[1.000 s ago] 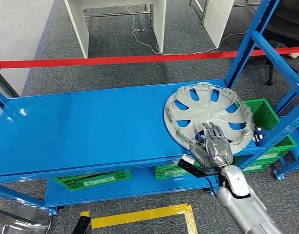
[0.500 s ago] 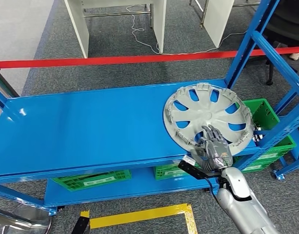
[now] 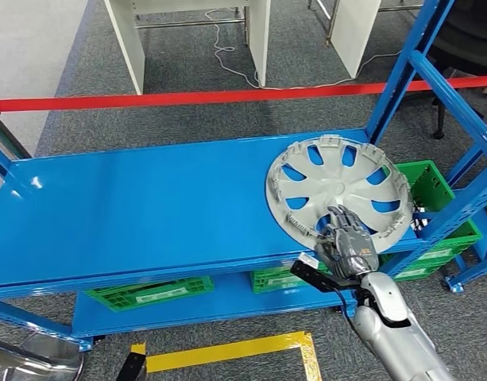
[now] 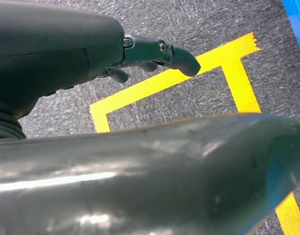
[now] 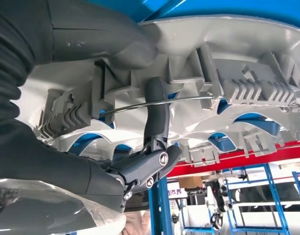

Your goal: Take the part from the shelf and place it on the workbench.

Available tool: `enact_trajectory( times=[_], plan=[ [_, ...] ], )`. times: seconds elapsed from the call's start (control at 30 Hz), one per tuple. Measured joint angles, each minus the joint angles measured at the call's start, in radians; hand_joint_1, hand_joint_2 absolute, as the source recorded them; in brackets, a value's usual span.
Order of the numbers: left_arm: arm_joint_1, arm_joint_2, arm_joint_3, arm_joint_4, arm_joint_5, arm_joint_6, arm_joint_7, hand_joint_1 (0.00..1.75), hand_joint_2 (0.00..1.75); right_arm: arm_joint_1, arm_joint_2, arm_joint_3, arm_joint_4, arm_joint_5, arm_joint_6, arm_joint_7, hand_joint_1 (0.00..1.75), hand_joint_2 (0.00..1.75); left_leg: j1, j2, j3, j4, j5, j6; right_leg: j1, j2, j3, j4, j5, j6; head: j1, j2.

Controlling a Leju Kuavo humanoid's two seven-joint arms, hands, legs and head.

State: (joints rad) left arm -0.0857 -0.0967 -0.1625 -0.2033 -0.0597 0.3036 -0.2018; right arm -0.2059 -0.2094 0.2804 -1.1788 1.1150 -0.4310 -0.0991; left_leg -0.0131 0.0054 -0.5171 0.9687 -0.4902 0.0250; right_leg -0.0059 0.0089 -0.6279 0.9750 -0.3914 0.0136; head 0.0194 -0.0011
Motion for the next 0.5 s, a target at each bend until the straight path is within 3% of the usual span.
enact_trajectory(
  times=[0.5],
  plan=[
    [0.003, 0.005, 0.003, 0.0, -0.014, -0.007, 0.0, 0.0, 0.0, -0.011, -0.024, 0.0, -0.002, -0.047, 0.135, 0.001, 0.0, 1.75, 0.0, 0.001, 0.002, 0.0, 0.0, 0.0, 0.0, 0.001, 0.001, 0.0, 0.0, 0.0, 0.0, 0.0]
  ],
)
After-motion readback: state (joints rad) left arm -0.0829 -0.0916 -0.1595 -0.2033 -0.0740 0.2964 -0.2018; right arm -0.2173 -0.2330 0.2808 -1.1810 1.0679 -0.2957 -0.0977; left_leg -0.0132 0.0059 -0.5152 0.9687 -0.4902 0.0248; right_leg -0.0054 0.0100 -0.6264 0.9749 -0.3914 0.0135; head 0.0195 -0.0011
